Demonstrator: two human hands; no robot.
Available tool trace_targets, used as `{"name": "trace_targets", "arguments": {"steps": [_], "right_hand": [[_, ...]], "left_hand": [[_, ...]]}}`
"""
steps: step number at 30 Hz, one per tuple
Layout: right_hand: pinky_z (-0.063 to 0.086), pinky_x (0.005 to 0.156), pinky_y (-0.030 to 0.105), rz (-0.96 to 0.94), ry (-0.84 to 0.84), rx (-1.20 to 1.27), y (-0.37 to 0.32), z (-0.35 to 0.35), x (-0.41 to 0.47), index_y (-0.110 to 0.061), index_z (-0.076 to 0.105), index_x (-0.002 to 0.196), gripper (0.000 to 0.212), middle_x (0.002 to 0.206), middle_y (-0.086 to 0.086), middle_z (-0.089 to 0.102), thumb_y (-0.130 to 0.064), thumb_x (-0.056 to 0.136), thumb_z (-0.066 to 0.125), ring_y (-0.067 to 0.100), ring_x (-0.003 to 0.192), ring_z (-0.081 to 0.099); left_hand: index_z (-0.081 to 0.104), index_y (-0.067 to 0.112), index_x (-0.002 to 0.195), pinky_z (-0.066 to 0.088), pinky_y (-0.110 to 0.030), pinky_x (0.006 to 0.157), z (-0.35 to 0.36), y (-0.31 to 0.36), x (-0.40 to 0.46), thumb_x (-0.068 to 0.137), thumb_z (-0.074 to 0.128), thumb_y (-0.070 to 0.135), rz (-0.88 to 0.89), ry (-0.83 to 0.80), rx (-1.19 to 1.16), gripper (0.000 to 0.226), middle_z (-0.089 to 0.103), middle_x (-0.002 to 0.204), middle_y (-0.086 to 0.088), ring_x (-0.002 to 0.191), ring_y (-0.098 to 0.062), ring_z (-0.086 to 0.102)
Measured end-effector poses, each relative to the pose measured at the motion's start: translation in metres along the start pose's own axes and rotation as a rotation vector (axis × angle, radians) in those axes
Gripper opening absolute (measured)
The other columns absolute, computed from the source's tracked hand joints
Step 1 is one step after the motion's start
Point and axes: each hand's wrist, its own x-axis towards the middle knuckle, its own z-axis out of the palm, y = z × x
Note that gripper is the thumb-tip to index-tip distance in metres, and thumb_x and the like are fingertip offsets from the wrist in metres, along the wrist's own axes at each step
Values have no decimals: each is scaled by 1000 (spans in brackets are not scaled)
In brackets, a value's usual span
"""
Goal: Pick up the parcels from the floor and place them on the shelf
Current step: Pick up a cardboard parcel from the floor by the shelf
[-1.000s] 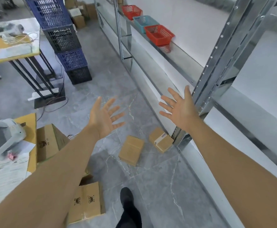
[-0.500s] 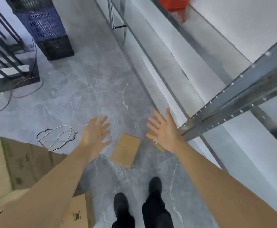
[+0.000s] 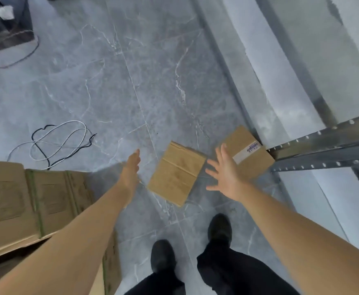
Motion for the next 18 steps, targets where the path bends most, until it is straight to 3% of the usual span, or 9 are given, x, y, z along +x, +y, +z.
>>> {"name": "trace_targets", "arguments": {"steps": [4,10,14,18], "right_hand": [[21,118,74,96,26,-1,49,-10,57,-41,11,165,81,176,-3,17,-79,95,22,28,160,21],[29,122,61,196,48,8,98,3,122,-33,16,166,80,176,4,14,-75,98,25,29,161,20],[34,119,54,233,89,52,124,0,148,-30,14,166,79,176,6,15,-71,100,27,30,160,23],[33,118,55,280,143,22,156,-18,164,-31,13,166,79,176,4,14,-72,100,24,28,160,22]], "left_hand": [[31,22,161,21,-45,124,14,-41,44,110,34,45,-43,-2,118,56,36,162,3,156,-21,27],[9,31,166,9,-48,129,13,-81,107,109,25,55,-55,-20,216,64,7,176,5,162,-18,8],[4,33,166,10,-53,129,20,-104,145,108,27,55,-44,-4,250,66,5,177,4,162,-21,10],[7,29,166,6,-46,128,35,-128,153,109,19,55,-123,-89,309,64,3,176,2,162,-21,5]]}}
